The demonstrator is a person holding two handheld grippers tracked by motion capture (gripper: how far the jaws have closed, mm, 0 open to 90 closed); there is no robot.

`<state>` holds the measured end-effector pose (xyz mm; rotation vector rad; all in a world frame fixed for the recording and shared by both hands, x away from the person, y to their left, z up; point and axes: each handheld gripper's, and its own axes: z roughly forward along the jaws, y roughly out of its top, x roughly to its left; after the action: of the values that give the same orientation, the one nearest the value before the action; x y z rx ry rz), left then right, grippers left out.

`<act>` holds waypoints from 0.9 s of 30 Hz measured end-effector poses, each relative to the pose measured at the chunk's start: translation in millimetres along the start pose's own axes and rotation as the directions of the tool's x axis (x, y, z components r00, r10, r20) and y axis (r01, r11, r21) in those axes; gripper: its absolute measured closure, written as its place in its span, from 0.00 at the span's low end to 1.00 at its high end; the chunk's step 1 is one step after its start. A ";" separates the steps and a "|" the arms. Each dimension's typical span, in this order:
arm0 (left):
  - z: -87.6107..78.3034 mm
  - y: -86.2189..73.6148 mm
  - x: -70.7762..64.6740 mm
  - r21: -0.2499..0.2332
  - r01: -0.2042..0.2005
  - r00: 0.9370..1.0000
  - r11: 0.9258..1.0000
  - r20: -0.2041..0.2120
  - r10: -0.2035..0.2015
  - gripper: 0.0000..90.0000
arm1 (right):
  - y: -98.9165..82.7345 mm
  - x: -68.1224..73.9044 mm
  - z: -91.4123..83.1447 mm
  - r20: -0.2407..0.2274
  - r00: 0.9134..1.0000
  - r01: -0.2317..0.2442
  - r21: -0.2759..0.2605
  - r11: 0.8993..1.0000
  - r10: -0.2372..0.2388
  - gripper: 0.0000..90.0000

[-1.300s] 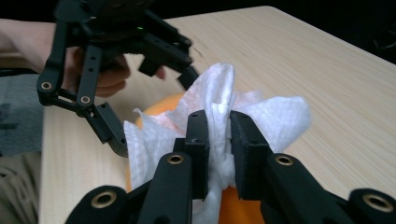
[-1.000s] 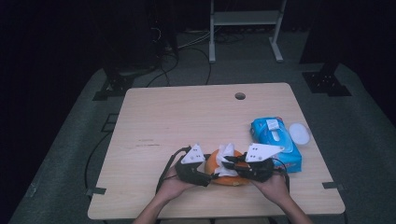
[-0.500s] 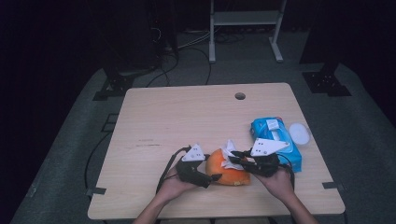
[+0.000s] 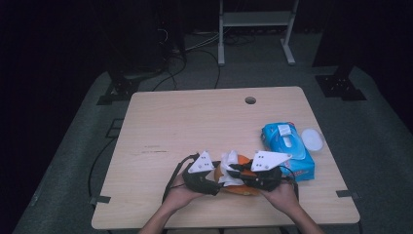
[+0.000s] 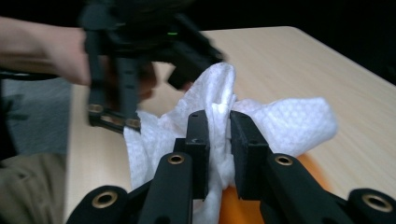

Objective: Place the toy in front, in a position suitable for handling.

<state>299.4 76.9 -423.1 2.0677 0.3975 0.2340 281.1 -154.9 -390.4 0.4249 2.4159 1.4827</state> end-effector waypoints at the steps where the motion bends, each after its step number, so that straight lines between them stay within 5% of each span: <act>1: 0.5 -0.5 0.3 0.002 0.004 1.000 1.000 0.000 -0.004 0.34 | -1.2 -4.4 -3.3 0.022 1.000 -0.003 0.000 1.000 0.003 0.86; 4: 3.0 -2.0 3.1 0.010 0.039 0.999 0.999 0.005 -0.039 0.25 | -9.1 -18.0 -12.5 0.066 0.997 -0.042 0.000 0.999 0.042 0.86; 7: 4.2 -2.5 2.5 0.008 0.024 1.000 1.000 0.002 -0.024 0.29 | -14.8 -22.5 -15.1 0.072 0.996 -0.058 -0.002 0.998 0.057 0.86; 10: 3.4 -0.9 -0.3 0.006 0.000 1.000 1.000 -0.010 0.000 0.34 | -11.0 -14.9 -12.2 0.064 0.997 -0.035 0.002 0.999 0.035 0.86; 14: 4.4 1.0 -7.2 0.016 -0.060 0.998 0.998 -0.017 0.060 0.34 | -4.9 -0.6 -1.3 -0.006 1.000 -0.012 -0.002 1.000 0.012 0.86; 17: 3.5 -0.4 -6.0 0.017 -0.058 0.998 0.998 -0.012 0.058 0.34 | -2.3 3.3 2.1 0.000 1.000 0.020 0.016 1.000 -0.020 0.86; 23: 3.1 -5.2 5.6 0.023 0.037 0.999 0.999 0.031 -0.037 0.18 | -12.0 -19.7 -12.1 0.072 0.997 -0.043 0.017 0.999 0.042 0.86; 24: 5.0 -5.8 10.5 0.026 0.104 0.993 0.994 0.054 -0.106 0.13 | -18.0 -25.6 -15.2 0.065 0.995 -0.075 0.017 0.997 0.074 0.86; 27: 7.6 -8.3 11.8 0.033 0.125 0.990 0.992 0.064 -0.127 0.16 | -16.8 -20.2 -11.7 0.065 0.996 -0.055 0.034 0.998 0.053 0.86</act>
<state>311.3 79.1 -434.1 2.0638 0.4911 0.0845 293.4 -179.5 -398.7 0.5411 2.4020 1.4267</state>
